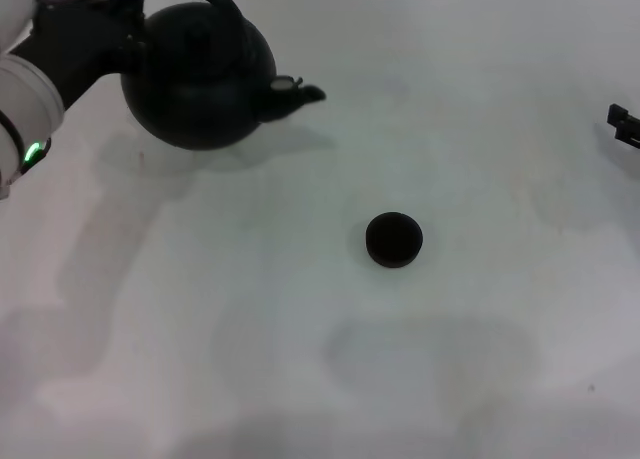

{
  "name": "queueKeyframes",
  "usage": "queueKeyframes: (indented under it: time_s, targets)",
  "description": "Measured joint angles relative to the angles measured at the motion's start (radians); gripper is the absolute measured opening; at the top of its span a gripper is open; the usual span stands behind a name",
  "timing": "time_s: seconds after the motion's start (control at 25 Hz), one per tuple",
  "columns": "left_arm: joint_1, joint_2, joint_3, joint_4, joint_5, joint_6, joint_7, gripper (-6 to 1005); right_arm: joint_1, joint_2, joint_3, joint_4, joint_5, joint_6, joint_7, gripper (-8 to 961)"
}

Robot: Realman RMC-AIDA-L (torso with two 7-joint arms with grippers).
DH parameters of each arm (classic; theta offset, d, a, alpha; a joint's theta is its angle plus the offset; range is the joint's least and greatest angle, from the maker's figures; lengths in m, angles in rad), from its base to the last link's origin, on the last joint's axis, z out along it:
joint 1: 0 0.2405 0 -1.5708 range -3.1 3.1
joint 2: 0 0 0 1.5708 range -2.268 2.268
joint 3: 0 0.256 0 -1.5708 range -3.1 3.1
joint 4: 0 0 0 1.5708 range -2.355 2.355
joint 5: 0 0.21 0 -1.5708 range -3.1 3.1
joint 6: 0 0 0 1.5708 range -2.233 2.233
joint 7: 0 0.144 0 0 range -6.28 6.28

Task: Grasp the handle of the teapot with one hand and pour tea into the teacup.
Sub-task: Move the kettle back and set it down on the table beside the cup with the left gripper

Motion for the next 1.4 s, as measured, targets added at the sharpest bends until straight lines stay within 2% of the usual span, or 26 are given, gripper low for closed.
queueKeyframes:
  time_s: [0.08,0.12,0.32,0.52,0.72,1.08,1.4]
  targets:
    - [0.0,0.0,-0.002,0.01,-0.025,0.017,0.0,91,0.0,0.0,0.0,0.001,0.0,-0.009,0.0,855]
    - [0.003,-0.001,-0.002,0.04,-0.07,0.069,-0.004,91,0.0,0.0,0.0,0.001,0.0,-0.009,0.0,855]
    - [0.02,-0.005,0.004,0.065,-0.113,0.131,-0.009,91,-0.004,0.0,0.0,0.003,-0.001,-0.023,0.0,855]
    - [0.026,-0.005,0.02,0.09,-0.146,0.155,-0.01,91,-0.015,0.001,0.0,0.004,-0.001,-0.024,0.0,855]
    - [0.068,0.0,0.101,0.1,-0.139,0.277,-0.004,91,-0.022,0.001,0.0,0.004,-0.001,-0.023,0.0,855]
    - [0.106,0.007,0.161,0.136,-0.122,0.357,-0.004,91,-0.031,0.006,-0.001,0.004,-0.011,-0.023,0.0,854]
    - [0.097,0.009,0.196,0.201,-0.122,0.401,-0.034,91,-0.049,0.008,-0.002,0.007,-0.013,-0.021,0.0,855]
